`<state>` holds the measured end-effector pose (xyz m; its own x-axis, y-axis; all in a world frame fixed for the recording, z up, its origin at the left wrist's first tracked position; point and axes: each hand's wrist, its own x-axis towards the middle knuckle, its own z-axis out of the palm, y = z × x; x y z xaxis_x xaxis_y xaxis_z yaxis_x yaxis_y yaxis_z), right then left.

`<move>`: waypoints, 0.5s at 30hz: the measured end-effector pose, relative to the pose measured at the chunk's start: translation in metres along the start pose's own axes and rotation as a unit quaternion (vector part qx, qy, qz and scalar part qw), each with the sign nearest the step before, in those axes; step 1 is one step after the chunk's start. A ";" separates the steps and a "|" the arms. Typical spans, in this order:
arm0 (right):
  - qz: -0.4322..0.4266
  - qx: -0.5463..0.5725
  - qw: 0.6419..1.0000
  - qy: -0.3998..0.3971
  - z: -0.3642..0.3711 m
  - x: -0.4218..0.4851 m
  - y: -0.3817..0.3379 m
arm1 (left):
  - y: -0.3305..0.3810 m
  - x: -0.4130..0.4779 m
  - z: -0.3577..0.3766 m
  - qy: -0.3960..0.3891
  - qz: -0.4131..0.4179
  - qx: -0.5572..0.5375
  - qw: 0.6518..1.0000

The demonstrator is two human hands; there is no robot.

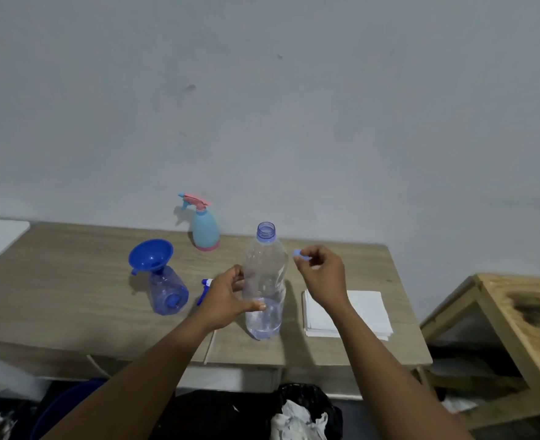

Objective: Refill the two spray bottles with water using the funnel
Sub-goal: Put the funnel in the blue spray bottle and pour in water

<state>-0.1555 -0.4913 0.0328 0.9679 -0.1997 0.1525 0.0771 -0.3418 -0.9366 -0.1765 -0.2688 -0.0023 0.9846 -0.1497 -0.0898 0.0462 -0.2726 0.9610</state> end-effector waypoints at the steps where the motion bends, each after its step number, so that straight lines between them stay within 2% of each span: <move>1: 0.035 -0.041 0.998 -0.024 0.004 -0.010 0.028 | -0.001 0.000 0.001 0.004 -0.001 -0.003 1.000; 4: 0.093 -0.127 0.981 -0.111 0.017 -0.042 0.087 | 0.000 0.001 0.002 0.008 0.000 -0.002 1.000; 8: 0.095 -0.236 0.952 -0.169 0.033 -0.074 0.120 | 0.001 0.001 0.002 0.003 0.000 -0.002 1.000; 12: 0.091 -0.283 0.935 -0.193 0.035 -0.083 0.128 | 0.000 -0.002 0.004 0.009 0.002 -0.006 1.000; 15: 0.046 -0.239 0.957 -0.157 0.026 -0.082 0.125 | -0.001 -0.002 0.004 0.009 -0.001 0.002 1.000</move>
<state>-0.2187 -0.4943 -0.1052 0.9952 0.0113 -0.0971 -0.0579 -0.7320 -0.6788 -0.1788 -0.2719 -0.0043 0.9873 -0.1324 -0.0880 0.0484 -0.2771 0.9596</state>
